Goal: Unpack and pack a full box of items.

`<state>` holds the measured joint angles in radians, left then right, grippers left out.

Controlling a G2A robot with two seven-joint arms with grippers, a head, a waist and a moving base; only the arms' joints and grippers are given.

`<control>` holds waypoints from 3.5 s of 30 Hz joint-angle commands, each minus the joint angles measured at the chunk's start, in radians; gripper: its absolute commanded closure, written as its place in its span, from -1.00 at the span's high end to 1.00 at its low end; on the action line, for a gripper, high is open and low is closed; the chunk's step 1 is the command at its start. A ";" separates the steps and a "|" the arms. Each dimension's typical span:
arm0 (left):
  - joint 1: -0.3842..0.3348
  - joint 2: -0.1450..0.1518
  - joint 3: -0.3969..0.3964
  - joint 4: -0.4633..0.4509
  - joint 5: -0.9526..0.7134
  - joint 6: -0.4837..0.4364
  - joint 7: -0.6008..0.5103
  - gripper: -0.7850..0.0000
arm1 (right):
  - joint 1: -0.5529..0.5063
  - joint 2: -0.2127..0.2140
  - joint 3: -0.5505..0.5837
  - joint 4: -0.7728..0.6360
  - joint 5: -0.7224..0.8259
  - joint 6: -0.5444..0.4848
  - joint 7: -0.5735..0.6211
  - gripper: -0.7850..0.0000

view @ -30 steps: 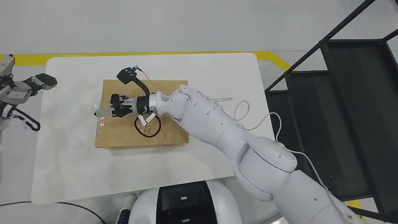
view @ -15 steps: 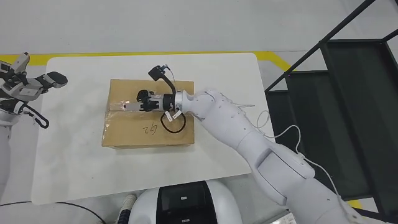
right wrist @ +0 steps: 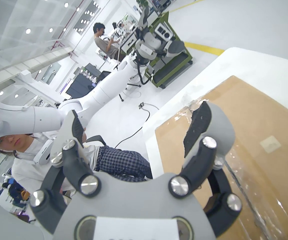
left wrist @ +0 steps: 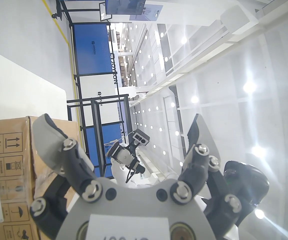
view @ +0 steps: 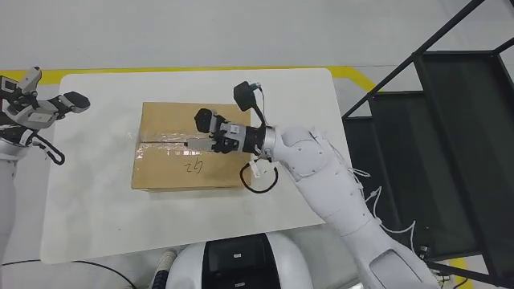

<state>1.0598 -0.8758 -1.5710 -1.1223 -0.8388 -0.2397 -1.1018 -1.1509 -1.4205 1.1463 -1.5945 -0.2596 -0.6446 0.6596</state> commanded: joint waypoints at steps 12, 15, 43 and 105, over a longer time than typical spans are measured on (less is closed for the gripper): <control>-0.019 -0.016 0.022 0.010 -0.009 0.005 0.072 1.00 | -0.229 0.047 0.248 -0.117 -0.007 -0.142 -0.163 1.00; -0.019 -0.016 0.022 0.009 -0.009 0.006 0.073 1.00 | -0.229 0.047 0.248 -0.117 -0.007 -0.142 -0.163 1.00; 0.007 0.012 0.072 -0.126 0.349 0.146 -0.102 1.00 | -0.229 0.047 0.248 -0.117 -0.007 -0.142 -0.163 1.00; -0.103 -0.031 0.133 0.058 -0.075 0.074 -0.202 1.00 | -0.229 0.047 0.248 -0.117 -0.007 -0.142 -0.163 1.00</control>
<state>0.9566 -0.9050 -1.4310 -1.0808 -0.8752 -0.1764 -1.3254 -1.3801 -1.3735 1.3941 -1.7118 -0.2670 -0.7868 0.4964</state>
